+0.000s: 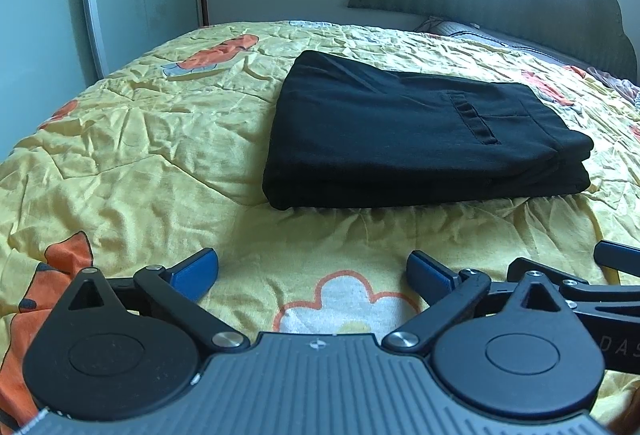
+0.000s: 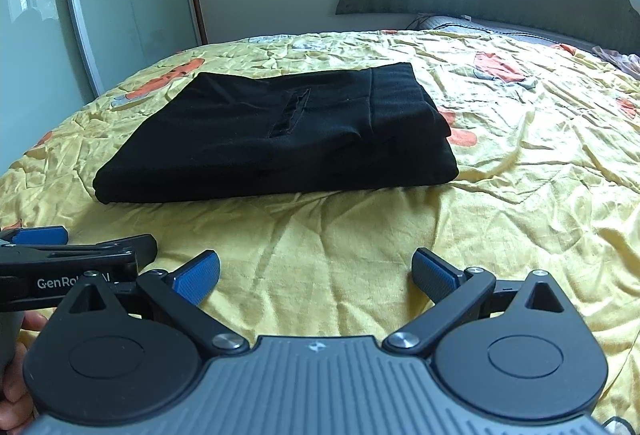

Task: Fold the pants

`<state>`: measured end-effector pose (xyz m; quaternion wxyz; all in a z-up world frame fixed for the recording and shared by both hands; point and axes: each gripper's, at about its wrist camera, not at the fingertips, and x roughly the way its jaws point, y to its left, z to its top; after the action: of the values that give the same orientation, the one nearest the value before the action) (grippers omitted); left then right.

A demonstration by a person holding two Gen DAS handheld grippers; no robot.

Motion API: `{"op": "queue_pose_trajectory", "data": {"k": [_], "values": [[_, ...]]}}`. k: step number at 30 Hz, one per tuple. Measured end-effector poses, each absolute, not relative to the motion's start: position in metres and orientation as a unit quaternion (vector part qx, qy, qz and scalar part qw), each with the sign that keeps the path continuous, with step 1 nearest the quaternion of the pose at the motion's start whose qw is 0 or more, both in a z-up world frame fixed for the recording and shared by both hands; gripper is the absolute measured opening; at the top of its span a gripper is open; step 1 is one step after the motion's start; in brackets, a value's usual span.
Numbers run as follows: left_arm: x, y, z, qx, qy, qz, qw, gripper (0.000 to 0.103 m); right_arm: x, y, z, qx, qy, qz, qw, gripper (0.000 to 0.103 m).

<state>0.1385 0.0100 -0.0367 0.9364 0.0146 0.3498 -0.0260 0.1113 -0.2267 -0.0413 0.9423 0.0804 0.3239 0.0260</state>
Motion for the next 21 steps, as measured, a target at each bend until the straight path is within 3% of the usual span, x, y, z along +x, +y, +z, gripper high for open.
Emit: {"op": "queue_pose_trajectory", "data": {"k": [21], "values": [[0.135, 0.011, -0.038, 0.015, 0.340, -0.021, 0.940, 0.103, 0.107, -0.235, -0.042, 0.091, 0.314, -0.002, 0.945, 0.103]]}}
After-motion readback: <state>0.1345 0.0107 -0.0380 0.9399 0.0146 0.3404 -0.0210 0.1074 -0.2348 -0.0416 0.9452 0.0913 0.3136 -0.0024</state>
